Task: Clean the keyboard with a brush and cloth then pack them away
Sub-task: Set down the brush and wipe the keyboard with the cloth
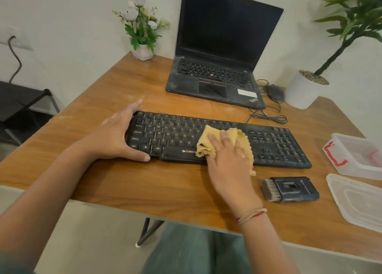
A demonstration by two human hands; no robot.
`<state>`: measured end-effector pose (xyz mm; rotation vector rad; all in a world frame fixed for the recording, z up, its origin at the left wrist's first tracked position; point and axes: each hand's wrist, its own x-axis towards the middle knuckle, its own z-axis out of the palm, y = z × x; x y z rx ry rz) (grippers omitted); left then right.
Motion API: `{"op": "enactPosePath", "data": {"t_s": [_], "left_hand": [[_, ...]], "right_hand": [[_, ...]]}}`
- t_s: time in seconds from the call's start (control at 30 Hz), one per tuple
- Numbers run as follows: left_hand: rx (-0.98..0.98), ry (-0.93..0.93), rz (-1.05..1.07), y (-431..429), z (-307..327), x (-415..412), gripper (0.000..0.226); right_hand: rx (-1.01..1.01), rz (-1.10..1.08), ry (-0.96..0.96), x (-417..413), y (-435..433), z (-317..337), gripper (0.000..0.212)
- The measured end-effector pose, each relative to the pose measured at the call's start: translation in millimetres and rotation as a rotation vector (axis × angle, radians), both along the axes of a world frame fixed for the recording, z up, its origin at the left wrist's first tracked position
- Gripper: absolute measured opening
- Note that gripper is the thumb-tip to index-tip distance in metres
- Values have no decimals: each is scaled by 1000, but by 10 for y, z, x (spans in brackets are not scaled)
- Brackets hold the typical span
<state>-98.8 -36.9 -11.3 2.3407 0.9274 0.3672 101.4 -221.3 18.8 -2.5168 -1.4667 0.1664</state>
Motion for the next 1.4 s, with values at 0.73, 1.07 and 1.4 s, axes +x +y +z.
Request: {"op": "enactPosePath", "data": {"t_s": [0.73, 1.07, 1.4], "left_hand": [[4, -23, -2, -6, -10, -1, 140], [-17, 39, -43, 7, 28, -29, 147], [32, 97, -69, -2, 28, -30, 149]], "right_hand": [[114, 423, -2, -477, 234, -78, 53], [150, 289, 105, -85, 142, 29, 42], [119, 331, 146, -335, 423, -21, 48]]}}
